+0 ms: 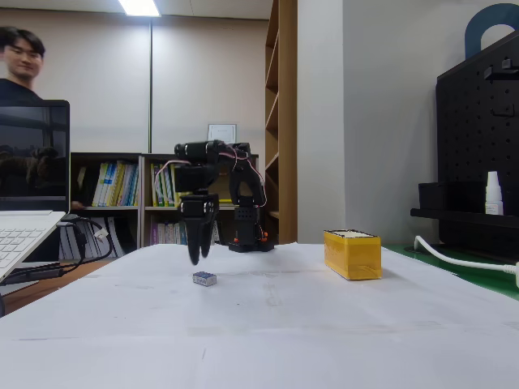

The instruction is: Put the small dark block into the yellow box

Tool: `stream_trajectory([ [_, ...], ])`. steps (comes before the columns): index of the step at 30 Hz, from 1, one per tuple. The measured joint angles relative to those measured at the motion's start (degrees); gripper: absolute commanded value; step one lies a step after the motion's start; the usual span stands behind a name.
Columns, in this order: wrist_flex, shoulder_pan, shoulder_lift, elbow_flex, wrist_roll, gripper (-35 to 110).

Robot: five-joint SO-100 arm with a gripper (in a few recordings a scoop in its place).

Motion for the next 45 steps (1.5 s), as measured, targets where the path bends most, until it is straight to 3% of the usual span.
stream_trajectory([
  [23,-1.1,-2.8,5.0,0.2,7.6,17],
  [32,-2.2,-5.1,5.1,0.2,7.6,0],
  [45,-1.8,-4.7,5.1,0.5,6.8,0],
])
